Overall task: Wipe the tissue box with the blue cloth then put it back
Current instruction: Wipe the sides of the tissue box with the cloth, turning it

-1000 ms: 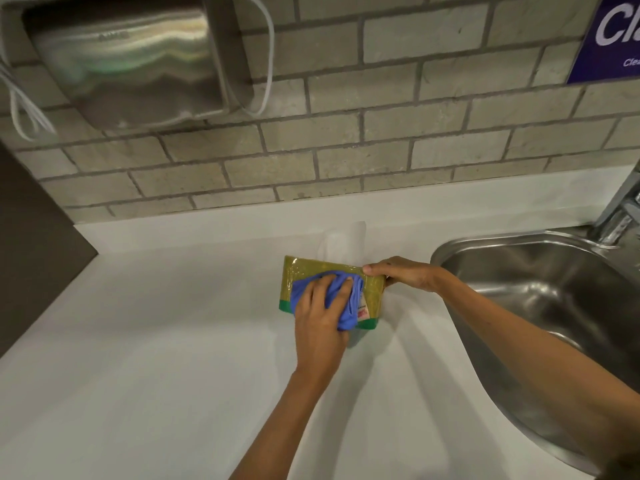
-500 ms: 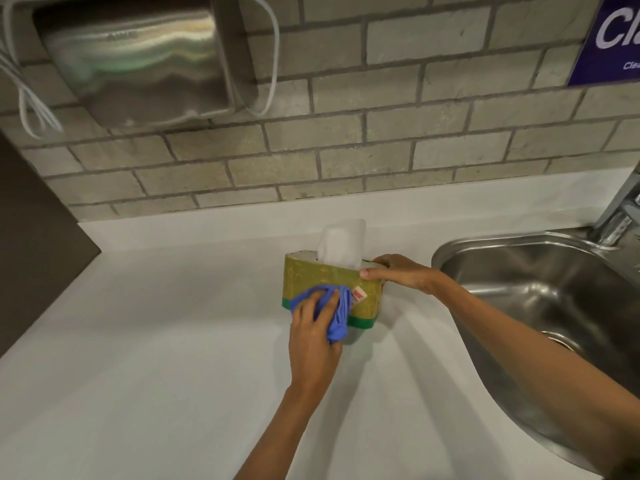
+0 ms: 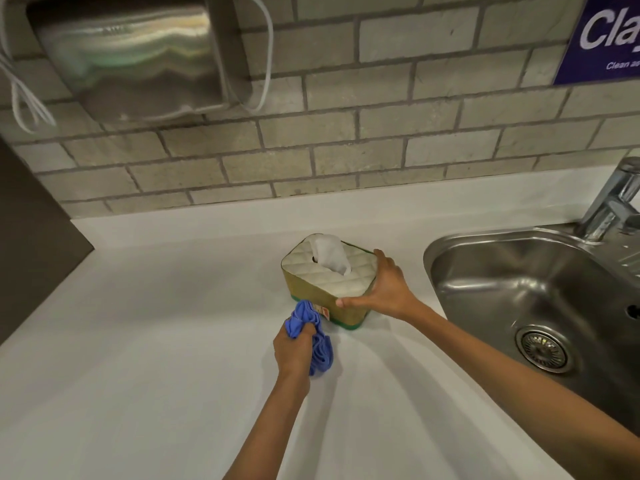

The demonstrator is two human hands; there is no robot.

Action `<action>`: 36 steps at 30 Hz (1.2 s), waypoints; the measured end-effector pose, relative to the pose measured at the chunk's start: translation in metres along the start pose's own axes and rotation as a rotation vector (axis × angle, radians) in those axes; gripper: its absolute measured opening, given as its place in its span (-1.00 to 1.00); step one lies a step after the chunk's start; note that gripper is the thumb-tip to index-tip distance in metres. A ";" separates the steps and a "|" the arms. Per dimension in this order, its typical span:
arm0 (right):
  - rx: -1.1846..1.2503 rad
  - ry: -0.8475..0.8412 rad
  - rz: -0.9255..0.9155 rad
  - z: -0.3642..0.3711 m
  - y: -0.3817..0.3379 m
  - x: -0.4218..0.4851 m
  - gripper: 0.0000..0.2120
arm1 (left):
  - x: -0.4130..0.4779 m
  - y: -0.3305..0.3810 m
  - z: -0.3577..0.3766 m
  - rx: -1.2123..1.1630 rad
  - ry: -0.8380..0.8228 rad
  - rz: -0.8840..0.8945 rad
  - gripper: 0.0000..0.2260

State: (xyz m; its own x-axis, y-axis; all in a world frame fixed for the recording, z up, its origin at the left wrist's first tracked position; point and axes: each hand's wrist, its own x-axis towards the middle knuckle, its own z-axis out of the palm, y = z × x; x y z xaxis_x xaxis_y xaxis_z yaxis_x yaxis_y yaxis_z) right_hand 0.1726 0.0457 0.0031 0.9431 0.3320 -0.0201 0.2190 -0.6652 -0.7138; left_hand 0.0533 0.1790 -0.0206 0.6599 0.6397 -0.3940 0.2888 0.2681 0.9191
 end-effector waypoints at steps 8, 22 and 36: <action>0.250 -0.018 0.113 -0.016 -0.001 -0.023 0.14 | 0.011 0.009 0.013 -0.009 -0.015 -0.003 -0.94; 0.306 -0.094 0.132 -0.024 -0.003 -0.065 -0.47 | 0.046 0.034 -0.003 0.059 -0.060 0.072 -0.90; -0.428 -0.105 -0.322 -0.035 0.022 -0.016 0.34 | 0.043 0.025 -0.024 0.115 -0.122 0.142 -0.95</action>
State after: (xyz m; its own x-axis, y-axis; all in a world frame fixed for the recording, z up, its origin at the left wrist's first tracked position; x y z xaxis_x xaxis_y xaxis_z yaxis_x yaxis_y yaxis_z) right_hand 0.1714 0.0025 0.0126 0.7861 0.6145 0.0672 0.5958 -0.7242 -0.3471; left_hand 0.0720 0.2307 -0.0148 0.7765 0.5717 -0.2652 0.2599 0.0929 0.9612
